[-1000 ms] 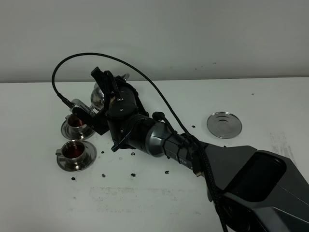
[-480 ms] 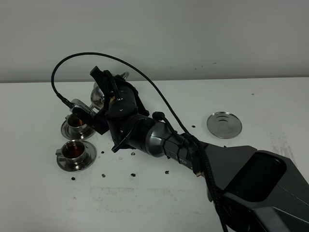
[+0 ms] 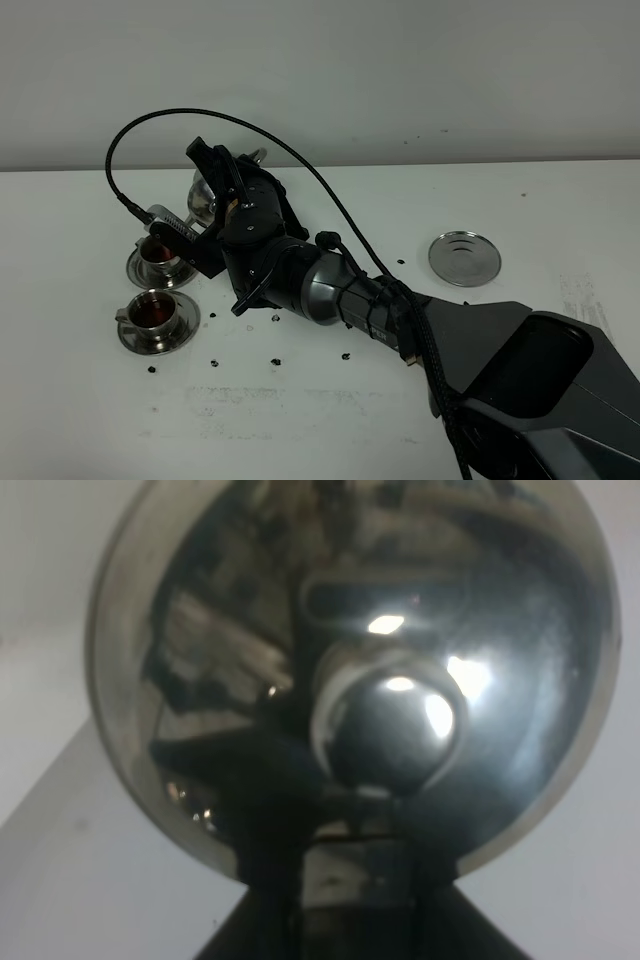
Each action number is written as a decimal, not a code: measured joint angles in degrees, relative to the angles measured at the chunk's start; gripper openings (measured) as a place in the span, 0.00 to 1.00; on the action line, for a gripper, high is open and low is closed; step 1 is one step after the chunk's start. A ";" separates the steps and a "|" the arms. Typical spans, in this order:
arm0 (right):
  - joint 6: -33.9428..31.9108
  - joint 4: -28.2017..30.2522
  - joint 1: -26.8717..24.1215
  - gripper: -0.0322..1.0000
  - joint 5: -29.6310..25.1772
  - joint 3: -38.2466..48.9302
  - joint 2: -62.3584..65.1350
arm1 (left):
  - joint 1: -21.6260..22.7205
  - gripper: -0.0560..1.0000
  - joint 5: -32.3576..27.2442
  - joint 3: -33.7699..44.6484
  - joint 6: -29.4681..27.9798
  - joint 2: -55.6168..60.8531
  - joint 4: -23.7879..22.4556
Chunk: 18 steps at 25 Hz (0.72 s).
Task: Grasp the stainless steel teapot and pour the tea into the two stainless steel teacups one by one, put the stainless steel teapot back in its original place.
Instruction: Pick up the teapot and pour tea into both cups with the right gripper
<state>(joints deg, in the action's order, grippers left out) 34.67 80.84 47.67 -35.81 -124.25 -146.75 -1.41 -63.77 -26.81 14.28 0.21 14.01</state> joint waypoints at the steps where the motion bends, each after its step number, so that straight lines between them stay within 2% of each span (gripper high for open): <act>1: 0.00 0.00 0.00 0.24 0.00 0.00 0.00 | 0.00 0.66 0.00 0.00 0.00 0.00 0.00; 18: -0.11 1.28 0.00 0.24 0.00 0.00 0.00 | 0.00 0.66 0.00 0.00 0.05 0.00 0.00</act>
<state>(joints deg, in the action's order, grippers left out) 34.55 82.13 47.67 -35.81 -124.25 -146.75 -1.41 -63.77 -26.81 14.33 0.21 14.01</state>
